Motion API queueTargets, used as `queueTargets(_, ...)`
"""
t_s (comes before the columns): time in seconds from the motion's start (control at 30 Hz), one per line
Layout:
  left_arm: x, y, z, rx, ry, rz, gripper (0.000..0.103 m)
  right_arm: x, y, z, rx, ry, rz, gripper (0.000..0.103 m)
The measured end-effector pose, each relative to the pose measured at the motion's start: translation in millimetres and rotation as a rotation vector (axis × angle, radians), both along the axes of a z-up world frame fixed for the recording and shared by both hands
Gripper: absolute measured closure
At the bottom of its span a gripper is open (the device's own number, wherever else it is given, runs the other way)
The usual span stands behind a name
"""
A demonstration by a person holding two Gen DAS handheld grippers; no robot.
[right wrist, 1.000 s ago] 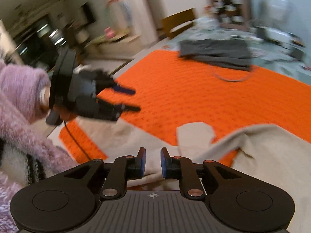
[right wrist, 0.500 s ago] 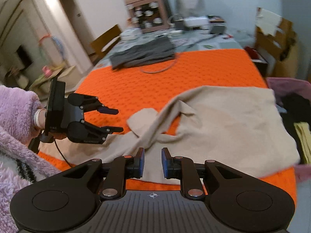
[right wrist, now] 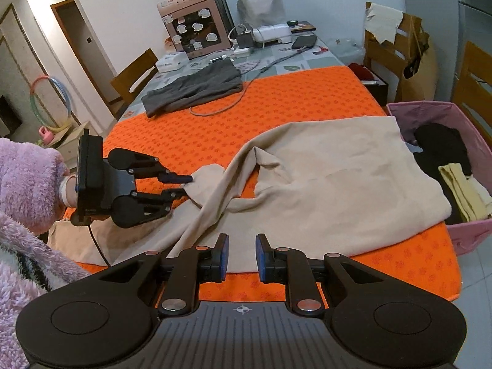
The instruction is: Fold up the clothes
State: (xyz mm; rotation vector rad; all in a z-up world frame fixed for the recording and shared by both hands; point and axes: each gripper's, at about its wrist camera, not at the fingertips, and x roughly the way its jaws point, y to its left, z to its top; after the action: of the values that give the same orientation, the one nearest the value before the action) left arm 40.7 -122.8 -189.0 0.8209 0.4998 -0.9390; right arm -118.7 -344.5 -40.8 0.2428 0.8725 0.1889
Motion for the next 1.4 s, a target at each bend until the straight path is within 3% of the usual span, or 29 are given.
queueTargets(0.17, 3, 14, 14, -0.063, -0.017, 0.119, 0.102, 4, 10, 1, -0.004, -0.004, 0.018, 0.082)
queueTargets(0.33, 33, 59, 46, -0.159, 0.103, 0.459, 0.102, 17, 24, -3, -0.009, -0.001, 0.07, 0.082)
queueTargets(0.47, 53, 120, 68, -0.219, 0.21, 0.766, 0.102, 30, 36, -8, -0.031, 0.009, 0.123, 0.082)
queueTargets(0.6, 54, 176, 85, -0.241, 0.225, 0.949, 0.102, 43, 52, -14, -0.059, 0.011, 0.216, 0.082)
queueTargets(0.7, 43, 205, 97, -0.244, 0.194, 1.001, 0.102, 52, 68, -17, -0.084, 0.004, 0.332, 0.077)
queueTargets(0.8, 26, 224, 105, -0.252, 0.18, 1.035, 0.102, 60, 87, -20, -0.082, -0.01, 0.472, 0.062)
queueTargets(0.9, 6, 236, 109, -0.25, 0.162, 1.046, 0.102, 69, 109, -27, -0.052, -0.01, 0.638, 0.054)
queueTargets(1.1, -23, 249, 107, -0.252, 0.155, 1.078, 0.102, 81, 149, -49, -0.054, 0.071, 0.86, 0.053)
queueTargets(1.17, -27, 255, 105, -0.245, 0.148, 1.088, 0.102, 86, 159, -62, -0.078, 0.119, 0.879, 0.064)
queueTargets(1.2, -29, 258, 105, -0.236, 0.14, 1.093, 0.102, 90, 162, -69, -0.095, 0.145, 0.862, 0.089)
queueTargets(1.23, -31, 261, 104, -0.225, 0.131, 1.098, 0.102, 91, 163, -72, -0.121, 0.14, 0.841, 0.098)
queueTargets(1.4, -40, 286, 108, -0.203, 0.109, 1.163, 0.102, 104, 175, -52, -0.18, 0.054, 0.835, 0.099)
